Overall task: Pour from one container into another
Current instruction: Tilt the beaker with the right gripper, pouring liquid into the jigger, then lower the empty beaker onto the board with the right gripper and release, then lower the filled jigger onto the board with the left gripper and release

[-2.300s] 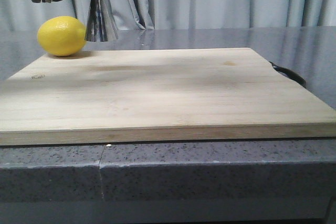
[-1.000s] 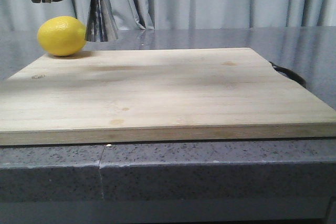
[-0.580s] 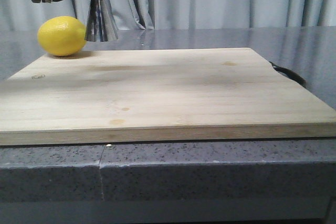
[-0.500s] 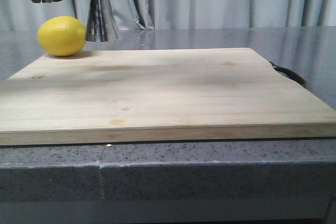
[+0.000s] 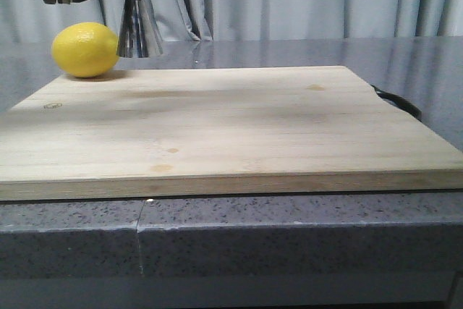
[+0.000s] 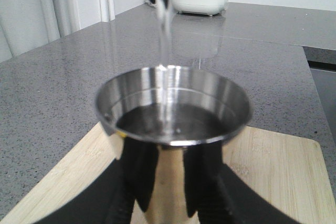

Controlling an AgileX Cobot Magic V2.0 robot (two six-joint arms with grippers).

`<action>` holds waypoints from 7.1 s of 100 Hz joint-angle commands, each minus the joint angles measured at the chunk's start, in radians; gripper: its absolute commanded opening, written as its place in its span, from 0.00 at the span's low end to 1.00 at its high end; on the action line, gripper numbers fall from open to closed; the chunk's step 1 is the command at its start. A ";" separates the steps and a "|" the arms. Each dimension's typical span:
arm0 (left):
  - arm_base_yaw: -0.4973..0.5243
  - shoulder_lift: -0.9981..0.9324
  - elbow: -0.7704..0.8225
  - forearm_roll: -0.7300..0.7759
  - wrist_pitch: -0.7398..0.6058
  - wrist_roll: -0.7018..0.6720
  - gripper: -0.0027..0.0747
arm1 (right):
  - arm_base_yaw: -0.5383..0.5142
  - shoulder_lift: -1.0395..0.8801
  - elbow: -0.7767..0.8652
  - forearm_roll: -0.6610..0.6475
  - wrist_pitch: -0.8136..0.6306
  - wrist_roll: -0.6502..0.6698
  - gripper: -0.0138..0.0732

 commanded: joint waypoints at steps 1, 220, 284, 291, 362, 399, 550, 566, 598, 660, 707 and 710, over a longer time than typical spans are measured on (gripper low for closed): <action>-0.010 -0.043 -0.030 -0.100 0.084 -0.012 0.30 | 0.002 -0.043 -0.036 -0.033 -0.069 -0.009 0.53; -0.010 -0.043 -0.030 -0.100 0.082 -0.012 0.30 | -0.550 -0.371 1.114 -0.029 -1.295 1.414 0.53; -0.010 -0.043 -0.030 -0.100 0.082 -0.012 0.30 | -0.591 -0.101 1.114 -0.030 -1.565 1.292 0.53; -0.010 -0.043 -0.030 -0.100 0.082 -0.012 0.30 | -0.604 -0.086 1.114 -0.030 -1.578 1.292 0.53; -0.010 -0.043 -0.030 -0.100 0.082 -0.012 0.30 | -0.595 -0.175 1.114 -0.030 -1.394 1.348 0.87; -0.010 -0.043 -0.030 -0.100 0.082 -0.012 0.30 | -0.489 -0.541 1.114 0.017 -0.696 1.380 0.87; -0.067 0.045 -0.099 -0.100 0.098 -0.012 0.30 | -0.487 -1.011 1.114 0.031 -0.244 1.372 0.87; -0.077 0.084 -0.112 -0.100 0.098 0.000 0.30 | -0.487 -1.011 1.114 0.030 -0.244 1.372 0.87; -0.077 0.142 -0.112 -0.100 0.098 0.054 0.30 | -0.487 -1.011 1.114 0.023 -0.248 1.372 0.87; -0.077 0.168 -0.112 -0.098 0.099 0.054 0.41 | -0.487 -1.011 1.114 0.023 -0.252 1.372 0.87; -0.076 0.048 -0.115 0.173 -0.136 -0.179 0.84 | -0.487 -1.011 1.114 0.023 -0.252 1.372 0.87; -0.076 0.020 -0.115 0.218 -0.165 -0.218 0.84 | -0.487 -1.011 1.114 0.023 -0.252 1.372 0.87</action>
